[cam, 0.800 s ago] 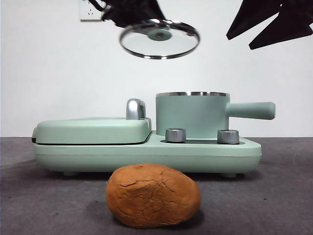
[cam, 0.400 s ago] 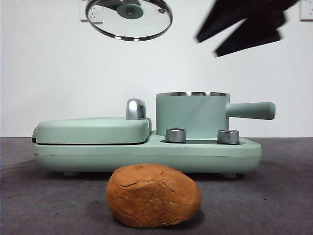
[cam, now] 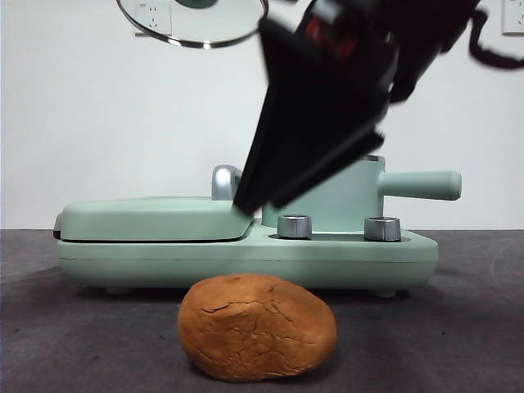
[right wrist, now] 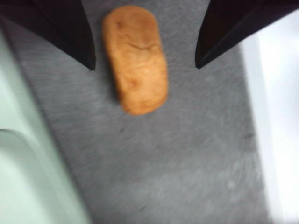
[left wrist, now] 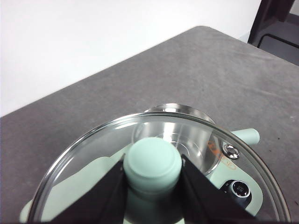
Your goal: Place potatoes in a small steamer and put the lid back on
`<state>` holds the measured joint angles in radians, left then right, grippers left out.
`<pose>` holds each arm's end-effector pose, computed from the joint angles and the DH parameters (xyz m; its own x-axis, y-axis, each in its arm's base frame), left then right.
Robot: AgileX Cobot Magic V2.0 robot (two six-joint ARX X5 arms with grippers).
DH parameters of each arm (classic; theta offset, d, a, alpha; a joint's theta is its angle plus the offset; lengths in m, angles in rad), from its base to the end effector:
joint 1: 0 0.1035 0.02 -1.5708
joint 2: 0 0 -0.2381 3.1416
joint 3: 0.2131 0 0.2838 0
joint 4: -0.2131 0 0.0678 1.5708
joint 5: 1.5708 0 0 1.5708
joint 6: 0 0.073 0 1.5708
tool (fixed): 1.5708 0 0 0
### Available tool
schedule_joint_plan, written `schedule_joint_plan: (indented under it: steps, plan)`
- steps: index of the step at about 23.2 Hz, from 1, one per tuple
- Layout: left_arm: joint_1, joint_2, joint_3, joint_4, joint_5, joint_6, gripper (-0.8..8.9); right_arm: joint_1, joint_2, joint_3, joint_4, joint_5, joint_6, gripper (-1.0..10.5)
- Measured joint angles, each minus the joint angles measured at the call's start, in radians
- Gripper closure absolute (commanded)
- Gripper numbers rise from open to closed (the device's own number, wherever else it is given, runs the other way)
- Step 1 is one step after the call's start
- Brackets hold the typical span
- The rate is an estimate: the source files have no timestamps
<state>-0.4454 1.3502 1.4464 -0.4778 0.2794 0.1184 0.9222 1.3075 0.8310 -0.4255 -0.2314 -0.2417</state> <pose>0.3219 -0.1760 0.3708 0.6862 -0.6332 -0.3580 0.6803 0.7329 0.0076 0.1788 0.2636 0.1506 0.1818 0.6195 -0.7637 -0.9500 0.3112 0.0263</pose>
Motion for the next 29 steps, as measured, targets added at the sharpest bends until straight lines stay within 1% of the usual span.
schedule_joint_plan:
  steps: [2,3,6,12,13,16,21,24,26,29]
  plan:
    - [0.008,-0.015,0.0,-0.01,0.0,0.001,7.99,0.02,0.033,0.0,0.0,0.009,-0.015,5.7]
    - [0.013,-0.021,0.0,-0.015,0.0,0.001,7.99,0.029,0.049,0.0,0.0,0.031,-0.021,5.5]
    - [0.02,-0.035,0.0,-0.022,-0.002,0.003,7.99,0.047,0.088,0.0,0.0,0.09,-0.043,5.4]
    - [0.024,-0.053,0.0,-0.029,-0.001,0.013,7.99,0.05,0.157,0.0,0.017,0.101,-0.066,5.5]
    - [0.024,-0.053,0.0,-0.029,-0.001,0.013,7.99,0.051,0.169,0.0,0.021,0.101,-0.066,5.5]
    - [0.024,-0.053,0.0,-0.035,-0.001,0.014,7.99,0.051,0.186,0.0,0.022,0.101,-0.068,6.8]
    - [0.024,-0.053,0.0,-0.04,-0.001,0.019,7.99,0.051,0.186,0.0,0.024,0.101,-0.063,7.5]
    - [0.024,-0.053,0.0,-0.049,-0.001,0.02,7.99,0.043,0.171,0.0,0.024,0.1,-0.023,7.5]
    - [0.024,-0.053,0.0,-0.051,-0.001,0.02,7.99,0.029,0.116,0.0,0.019,0.1,0.019,7.5]
    - [0.024,-0.053,0.0,-0.051,-0.001,0.02,7.99,-0.002,0.0,0.0,-0.016,0.101,0.113,7.5]
